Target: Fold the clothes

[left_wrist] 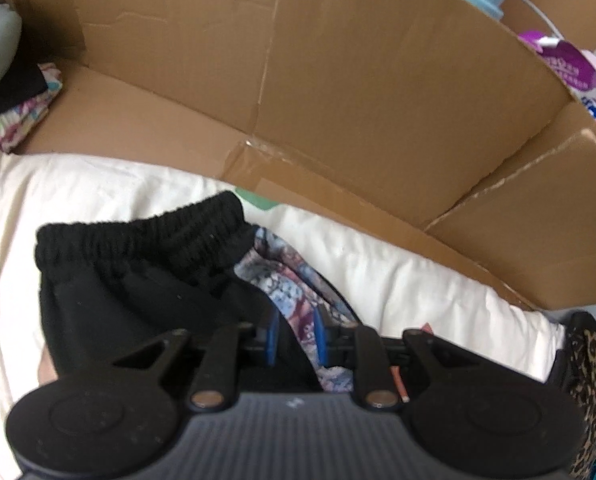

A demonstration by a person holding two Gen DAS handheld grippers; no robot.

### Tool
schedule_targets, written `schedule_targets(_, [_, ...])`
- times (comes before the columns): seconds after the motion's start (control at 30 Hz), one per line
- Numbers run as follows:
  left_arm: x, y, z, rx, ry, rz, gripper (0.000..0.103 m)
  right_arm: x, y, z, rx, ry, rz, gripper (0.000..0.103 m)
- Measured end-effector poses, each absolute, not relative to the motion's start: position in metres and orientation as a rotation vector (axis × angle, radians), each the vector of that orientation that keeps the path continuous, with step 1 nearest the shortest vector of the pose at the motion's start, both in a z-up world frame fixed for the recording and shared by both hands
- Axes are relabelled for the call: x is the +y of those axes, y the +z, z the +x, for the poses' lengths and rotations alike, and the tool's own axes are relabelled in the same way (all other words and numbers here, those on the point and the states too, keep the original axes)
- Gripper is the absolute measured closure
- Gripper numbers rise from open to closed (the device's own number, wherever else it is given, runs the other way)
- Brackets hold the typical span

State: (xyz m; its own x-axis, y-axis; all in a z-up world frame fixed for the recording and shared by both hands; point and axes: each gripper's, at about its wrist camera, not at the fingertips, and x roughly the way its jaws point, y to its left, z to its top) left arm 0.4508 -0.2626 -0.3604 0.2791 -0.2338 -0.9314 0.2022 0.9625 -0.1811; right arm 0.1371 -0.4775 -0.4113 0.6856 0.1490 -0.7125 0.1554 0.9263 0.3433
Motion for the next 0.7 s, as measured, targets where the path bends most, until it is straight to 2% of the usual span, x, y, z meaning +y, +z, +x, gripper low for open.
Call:
schedule_targets(0.1, [-0.262,-0.367,0.450,1.245,-0.285,-0.029,0.088,-0.474,-0.412,0.139,0.826,0.001,0.387,0.072])
schedule_targets(0.43, [-0.241,-0.393,0.444,1.294,-0.206,-0.074,0.085,-0.469,-0.419,0.141,0.847,0.020,0.349,0.072])
schedule_targets(0.47, [-0.238,-0.394,0.443,1.295,-0.202,-0.080,0.083,-0.468,-0.420,0.141,0.848,0.022,0.345,0.072])
schedule_targets(0.6, [-0.233,-0.397,0.440,1.310,-0.188,-0.091,0.064,-0.467,-0.423,0.143,0.854,0.030,0.329,0.072])
schedule_targets(0.7, [-0.232,-0.398,0.438,1.319,-0.165,-0.105,0.062,-0.465,-0.425,0.145,0.858,0.037,0.317,0.072])
